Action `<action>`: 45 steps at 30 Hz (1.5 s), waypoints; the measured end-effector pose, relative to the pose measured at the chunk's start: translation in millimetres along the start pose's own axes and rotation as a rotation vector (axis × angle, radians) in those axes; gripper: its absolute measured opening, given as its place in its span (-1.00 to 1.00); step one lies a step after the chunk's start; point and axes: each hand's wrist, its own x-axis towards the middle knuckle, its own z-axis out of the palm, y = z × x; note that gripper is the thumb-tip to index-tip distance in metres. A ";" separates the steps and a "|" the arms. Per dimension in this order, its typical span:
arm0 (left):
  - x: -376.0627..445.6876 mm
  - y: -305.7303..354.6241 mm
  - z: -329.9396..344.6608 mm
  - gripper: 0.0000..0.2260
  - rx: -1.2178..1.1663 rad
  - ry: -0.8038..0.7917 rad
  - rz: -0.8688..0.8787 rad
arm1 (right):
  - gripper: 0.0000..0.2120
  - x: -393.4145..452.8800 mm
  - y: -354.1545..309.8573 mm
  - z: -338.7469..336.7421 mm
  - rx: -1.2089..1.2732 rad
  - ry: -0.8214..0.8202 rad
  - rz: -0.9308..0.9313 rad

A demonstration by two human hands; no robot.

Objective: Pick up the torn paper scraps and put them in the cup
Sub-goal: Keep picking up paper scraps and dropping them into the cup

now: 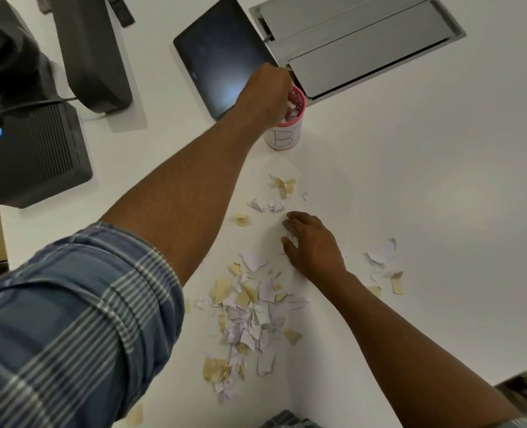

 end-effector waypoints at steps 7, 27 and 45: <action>-63.1 -24.0 -26.0 -0.81 -0.257 0.239 -0.061 | -0.62 -1.8 -4.1 -2.2 -0.009 -0.011 -0.001; -275.2 -156.1 68.7 -0.38 -0.333 -0.089 -0.630 | -0.30 65.9 -32.4 5.3 -0.215 -0.062 -0.010; -299.0 -84.3 100.9 -0.80 -0.161 -0.047 -0.260 | -0.74 -27.3 -51.9 30.9 -0.459 -0.236 -0.461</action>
